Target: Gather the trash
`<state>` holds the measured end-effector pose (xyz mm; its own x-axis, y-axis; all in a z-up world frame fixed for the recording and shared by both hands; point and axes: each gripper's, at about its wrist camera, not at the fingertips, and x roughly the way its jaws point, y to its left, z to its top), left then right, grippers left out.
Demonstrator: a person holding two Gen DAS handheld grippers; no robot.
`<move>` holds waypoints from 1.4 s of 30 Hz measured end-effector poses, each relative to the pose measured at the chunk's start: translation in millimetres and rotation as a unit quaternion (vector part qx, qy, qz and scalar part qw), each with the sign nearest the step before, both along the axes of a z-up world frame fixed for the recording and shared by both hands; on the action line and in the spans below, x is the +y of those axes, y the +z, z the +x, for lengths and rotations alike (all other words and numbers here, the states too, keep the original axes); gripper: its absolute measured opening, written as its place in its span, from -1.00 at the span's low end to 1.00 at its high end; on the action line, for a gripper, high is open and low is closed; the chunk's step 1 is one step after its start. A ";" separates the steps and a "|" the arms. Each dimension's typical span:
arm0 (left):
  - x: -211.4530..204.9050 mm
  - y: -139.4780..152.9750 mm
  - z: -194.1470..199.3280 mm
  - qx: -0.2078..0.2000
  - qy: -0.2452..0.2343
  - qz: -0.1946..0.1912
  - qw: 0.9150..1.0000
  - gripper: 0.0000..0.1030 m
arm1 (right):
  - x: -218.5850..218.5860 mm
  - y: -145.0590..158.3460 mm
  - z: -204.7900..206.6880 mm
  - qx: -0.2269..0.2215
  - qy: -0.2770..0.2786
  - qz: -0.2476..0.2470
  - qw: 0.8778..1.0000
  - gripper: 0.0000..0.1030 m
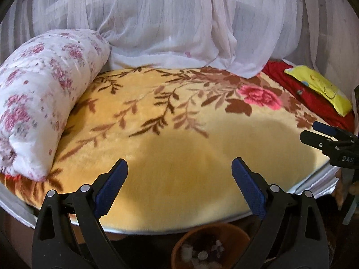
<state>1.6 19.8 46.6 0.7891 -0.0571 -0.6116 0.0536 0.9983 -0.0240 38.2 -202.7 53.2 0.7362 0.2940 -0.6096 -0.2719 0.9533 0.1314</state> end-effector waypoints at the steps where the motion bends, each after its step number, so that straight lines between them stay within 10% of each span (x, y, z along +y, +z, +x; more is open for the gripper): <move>1: -0.8 1.2 5.6 -0.004 0.001 0.004 1.000 0.77 | -0.3 1.7 6.6 -0.010 -0.006 -0.006 1.000 0.89; 18: 26.7 22.9 134.8 -0.112 0.095 0.029 0.989 0.81 | -21.0 30.2 133.5 -0.241 -0.122 -0.051 0.961 0.89; 25: 26.8 20.5 180.4 -0.138 0.110 0.049 0.983 0.81 | -43.3 15.3 155.1 -0.264 -0.181 -0.050 0.946 0.90; 42: 21.8 -6.0 197.6 -0.121 0.092 0.044 0.987 0.81 | -50.7 -3.9 167.0 -0.214 -0.206 -0.052 0.954 0.90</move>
<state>199.3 41.6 40.5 0.9045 0.1458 -0.4007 -0.1353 0.9893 0.0547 205.2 -253.4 49.3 0.9641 -0.1191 -0.2375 0.1203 0.9927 -0.0095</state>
